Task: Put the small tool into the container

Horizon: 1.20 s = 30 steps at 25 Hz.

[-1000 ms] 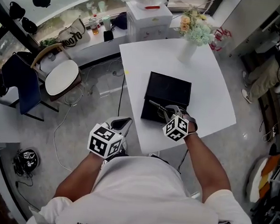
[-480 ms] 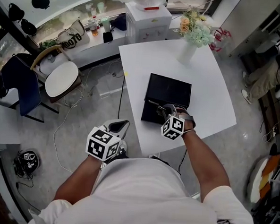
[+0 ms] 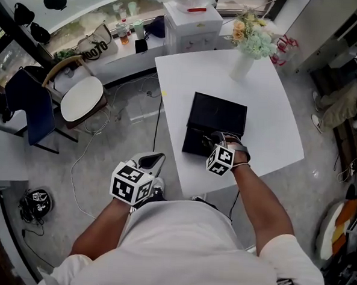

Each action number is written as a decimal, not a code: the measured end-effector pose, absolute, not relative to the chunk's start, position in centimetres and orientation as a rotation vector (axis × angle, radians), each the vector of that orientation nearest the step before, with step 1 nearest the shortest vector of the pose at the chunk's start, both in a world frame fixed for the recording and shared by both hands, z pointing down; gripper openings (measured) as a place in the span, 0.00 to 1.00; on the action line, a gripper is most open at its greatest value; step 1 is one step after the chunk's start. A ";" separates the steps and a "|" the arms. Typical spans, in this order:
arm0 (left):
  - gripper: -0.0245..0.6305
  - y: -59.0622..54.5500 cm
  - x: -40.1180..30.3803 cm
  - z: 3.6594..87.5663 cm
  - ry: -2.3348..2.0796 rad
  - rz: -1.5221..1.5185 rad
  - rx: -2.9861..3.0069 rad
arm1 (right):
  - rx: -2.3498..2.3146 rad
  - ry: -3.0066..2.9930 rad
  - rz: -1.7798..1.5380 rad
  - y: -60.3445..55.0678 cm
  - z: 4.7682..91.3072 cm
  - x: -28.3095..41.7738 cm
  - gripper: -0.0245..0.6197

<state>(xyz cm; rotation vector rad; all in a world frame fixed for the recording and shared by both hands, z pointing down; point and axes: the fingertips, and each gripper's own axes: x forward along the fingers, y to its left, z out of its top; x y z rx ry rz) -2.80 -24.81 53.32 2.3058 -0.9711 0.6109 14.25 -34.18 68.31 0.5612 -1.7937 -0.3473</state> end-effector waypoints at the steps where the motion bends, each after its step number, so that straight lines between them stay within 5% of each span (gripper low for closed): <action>1: 0.05 -24.8 -2.8 53.3 -0.969 0.611 2.306 | 0.566 -1.793 -0.341 -34.2 68.3 14.3 0.14; 8: 0.05 -24.9 -2.2 53.2 -0.946 0.610 2.318 | 0.574 -1.797 -0.277 -33.5 68.0 14.6 0.24; 30: 0.05 -25.4 0.8 51.6 -0.835 0.609 2.437 | 0.796 -1.959 -0.069 -29.4 61.4 14.6 0.25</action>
